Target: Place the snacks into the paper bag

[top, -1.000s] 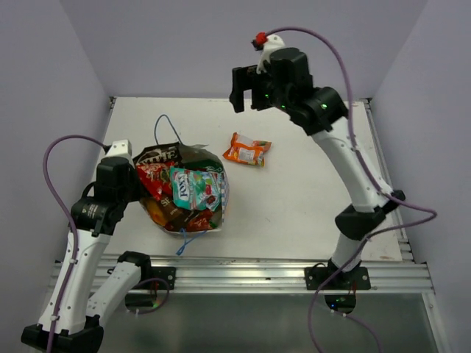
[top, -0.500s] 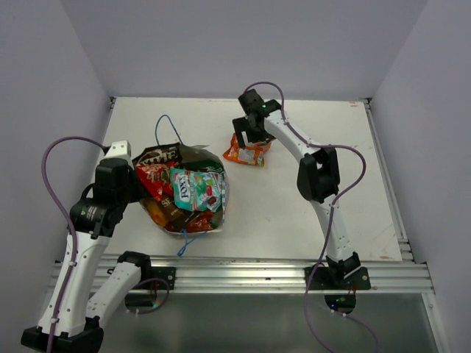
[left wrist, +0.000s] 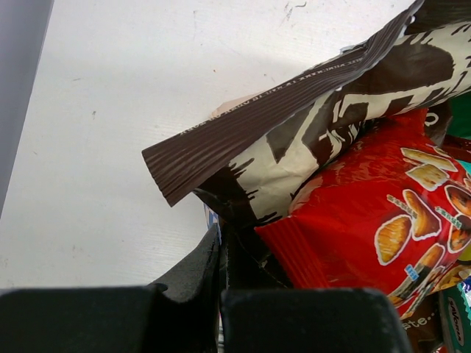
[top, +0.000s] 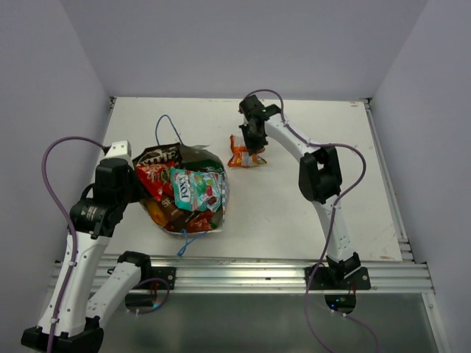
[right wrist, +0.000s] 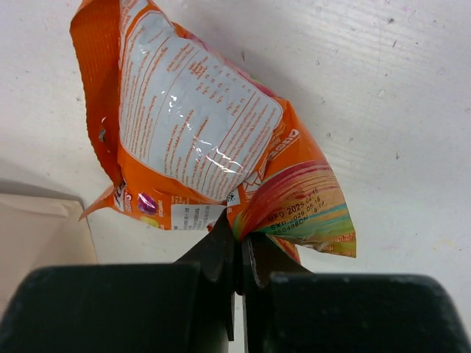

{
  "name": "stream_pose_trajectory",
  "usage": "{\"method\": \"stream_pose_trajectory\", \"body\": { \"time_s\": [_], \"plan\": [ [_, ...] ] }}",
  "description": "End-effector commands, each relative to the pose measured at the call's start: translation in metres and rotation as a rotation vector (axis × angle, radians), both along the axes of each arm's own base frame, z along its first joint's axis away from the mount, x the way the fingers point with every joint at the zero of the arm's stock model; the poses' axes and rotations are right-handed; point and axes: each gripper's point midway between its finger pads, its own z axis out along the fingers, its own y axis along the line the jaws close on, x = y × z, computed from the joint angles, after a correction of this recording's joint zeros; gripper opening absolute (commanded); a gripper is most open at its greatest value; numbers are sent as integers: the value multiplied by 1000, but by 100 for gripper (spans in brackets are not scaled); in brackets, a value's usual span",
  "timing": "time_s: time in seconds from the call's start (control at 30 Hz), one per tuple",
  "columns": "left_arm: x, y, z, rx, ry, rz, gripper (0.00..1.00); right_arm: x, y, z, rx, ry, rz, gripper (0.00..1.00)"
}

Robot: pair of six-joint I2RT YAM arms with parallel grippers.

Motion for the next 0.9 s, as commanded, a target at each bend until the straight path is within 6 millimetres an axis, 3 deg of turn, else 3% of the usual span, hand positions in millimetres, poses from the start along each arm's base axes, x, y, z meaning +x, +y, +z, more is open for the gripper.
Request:
{"method": "stream_pose_trajectory", "body": {
  "time_s": [0.0, 0.1, 0.13, 0.2, 0.23, 0.3, 0.4, 0.47, 0.57, 0.67, 0.7, 0.73, 0.77, 0.87],
  "plan": [
    [12, -5, 25, -16, -95, -23, 0, -17, -15, 28, -47, 14, 18, 0],
    [13, -7, 24, -18, -96, -31, 0, -14, -1, 100, 19, -143, 57, 0],
    [14, -7, 24, -20, -97, -34, 0, -23, 9, 146, 80, -229, 89, 0],
    [14, -8, 22, -23, -94, -35, 0, -32, 25, 204, 177, -334, 128, 0],
    [14, -9, 22, -26, -95, -37, 0, -48, 38, 235, 231, -379, 172, 0],
    [14, -9, 21, -28, -92, -41, 0, -69, 54, 279, 296, -444, 242, 0],
    [15, -10, 21, -30, -91, -43, 0, -121, 91, 308, 359, -467, 372, 0],
    [15, -10, 21, -30, -91, -43, 0, -145, 103, 316, 397, -457, 424, 0],
    [16, -10, 21, -31, -88, -44, 0, -184, 127, 306, 420, -394, 526, 0],
    [16, -11, 20, -30, -83, -46, 0, -212, 143, 274, 371, -303, 604, 0],
    [16, -11, 20, -30, -83, -44, 0, -218, 146, 251, 335, -249, 622, 0],
    [16, -11, 20, -30, -83, -44, 0, -225, 150, 241, 323, -225, 640, 0],
    [16, -10, 21, -31, -87, -42, 0, -228, 155, 221, 303, -186, 650, 0],
    [14, -9, 22, -29, -89, -38, 0, -226, 165, 193, 293, -147, 645, 0]
  ]
}}
